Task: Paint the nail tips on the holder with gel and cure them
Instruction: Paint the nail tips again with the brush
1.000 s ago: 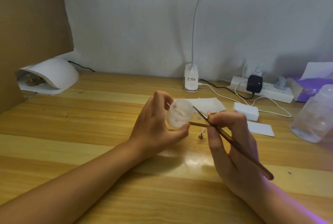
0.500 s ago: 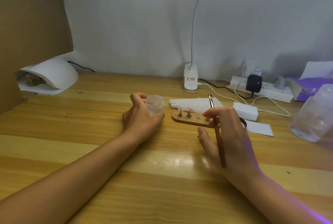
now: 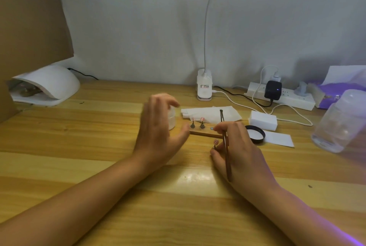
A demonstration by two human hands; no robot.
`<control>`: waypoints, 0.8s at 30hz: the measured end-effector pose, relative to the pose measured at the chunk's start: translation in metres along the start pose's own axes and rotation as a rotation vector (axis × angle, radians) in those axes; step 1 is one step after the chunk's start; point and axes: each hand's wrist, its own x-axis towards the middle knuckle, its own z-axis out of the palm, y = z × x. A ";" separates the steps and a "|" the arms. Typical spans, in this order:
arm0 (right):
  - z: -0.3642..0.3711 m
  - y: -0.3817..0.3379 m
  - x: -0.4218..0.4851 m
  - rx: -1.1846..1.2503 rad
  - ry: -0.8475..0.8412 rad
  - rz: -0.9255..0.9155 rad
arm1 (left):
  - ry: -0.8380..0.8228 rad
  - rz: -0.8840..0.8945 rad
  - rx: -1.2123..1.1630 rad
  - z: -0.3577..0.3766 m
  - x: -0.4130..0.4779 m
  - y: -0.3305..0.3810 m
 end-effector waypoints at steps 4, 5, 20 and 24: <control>-0.001 0.000 0.000 0.031 0.010 -0.015 | -0.400 0.213 -0.025 0.002 -0.007 0.006; -0.002 0.000 0.000 0.047 0.005 -0.022 | -0.466 0.199 -0.040 0.003 -0.008 0.005; -0.004 -0.008 0.001 0.272 -0.040 -0.031 | -0.466 0.085 -0.249 0.004 -0.005 -0.005; -0.008 -0.010 0.006 0.434 0.051 0.102 | -0.434 0.024 -0.250 0.005 -0.006 -0.007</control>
